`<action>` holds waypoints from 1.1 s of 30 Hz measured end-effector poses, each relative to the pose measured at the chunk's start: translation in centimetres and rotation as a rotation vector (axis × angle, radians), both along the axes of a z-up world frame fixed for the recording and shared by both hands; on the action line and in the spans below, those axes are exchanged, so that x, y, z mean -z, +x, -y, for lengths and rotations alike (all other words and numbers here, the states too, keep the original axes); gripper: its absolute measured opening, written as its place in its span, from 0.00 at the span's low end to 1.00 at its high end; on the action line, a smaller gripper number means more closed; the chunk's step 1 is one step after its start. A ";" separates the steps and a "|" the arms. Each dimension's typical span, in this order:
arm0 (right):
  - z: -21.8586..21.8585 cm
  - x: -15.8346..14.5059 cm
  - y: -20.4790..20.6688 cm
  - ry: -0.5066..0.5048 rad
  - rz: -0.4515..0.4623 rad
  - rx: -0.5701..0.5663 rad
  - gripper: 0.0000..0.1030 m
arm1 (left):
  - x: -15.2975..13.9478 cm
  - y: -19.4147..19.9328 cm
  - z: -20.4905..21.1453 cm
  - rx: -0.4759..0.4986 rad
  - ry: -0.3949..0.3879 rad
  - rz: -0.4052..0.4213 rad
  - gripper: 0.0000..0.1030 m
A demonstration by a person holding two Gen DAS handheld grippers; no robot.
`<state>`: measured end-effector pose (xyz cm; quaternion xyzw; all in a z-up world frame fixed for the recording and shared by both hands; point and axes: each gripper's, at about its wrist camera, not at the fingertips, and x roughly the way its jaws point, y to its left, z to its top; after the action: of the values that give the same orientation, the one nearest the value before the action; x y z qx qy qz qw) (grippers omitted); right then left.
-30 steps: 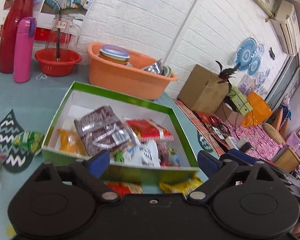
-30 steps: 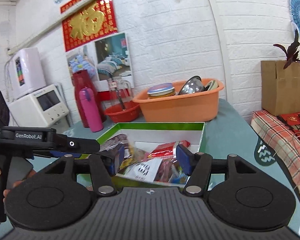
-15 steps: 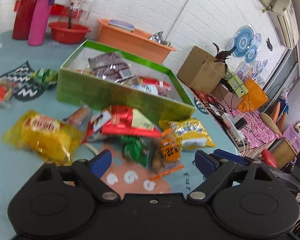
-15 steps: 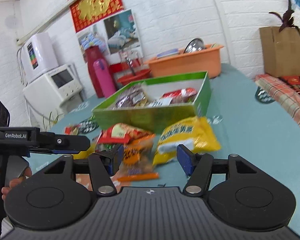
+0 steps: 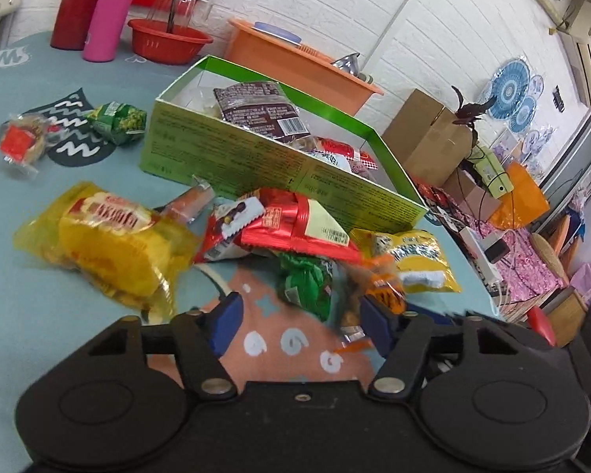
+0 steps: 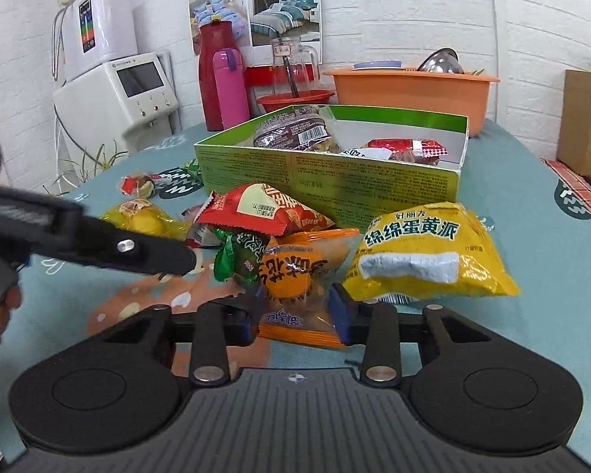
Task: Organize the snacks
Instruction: 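Grasp the green candy bag with the left gripper while the right grasps the clear orange-label bag, then carry both bags over the green box and open both grippers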
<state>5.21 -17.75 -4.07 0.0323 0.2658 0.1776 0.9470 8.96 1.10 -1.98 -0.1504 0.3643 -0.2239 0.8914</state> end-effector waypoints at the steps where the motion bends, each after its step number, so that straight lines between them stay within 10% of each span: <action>1: 0.3 -0.1 -0.4 0.006 -0.005 0.000 0.58 | 0.2 0.6 0.5 0.004 0.015 0.002 0.80; 13: 1.1 -0.3 -2.3 0.041 -0.032 0.028 0.65 | 1.6 3.7 3.6 0.030 0.096 0.001 0.73; 18: 0.5 -0.2 -1.8 0.039 -0.045 0.025 0.92 | 1.5 2.4 3.2 0.053 0.094 0.002 0.76; 33: 1.0 -2.3 -3.0 0.069 0.038 0.011 0.66 | -2.7 -0.4 2.0 0.157 -0.016 0.079 0.72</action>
<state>2.21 -18.76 -1.77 0.0632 0.2413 0.1822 0.9511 8.51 -0.90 0.76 -0.1196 0.3379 -0.3015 0.8835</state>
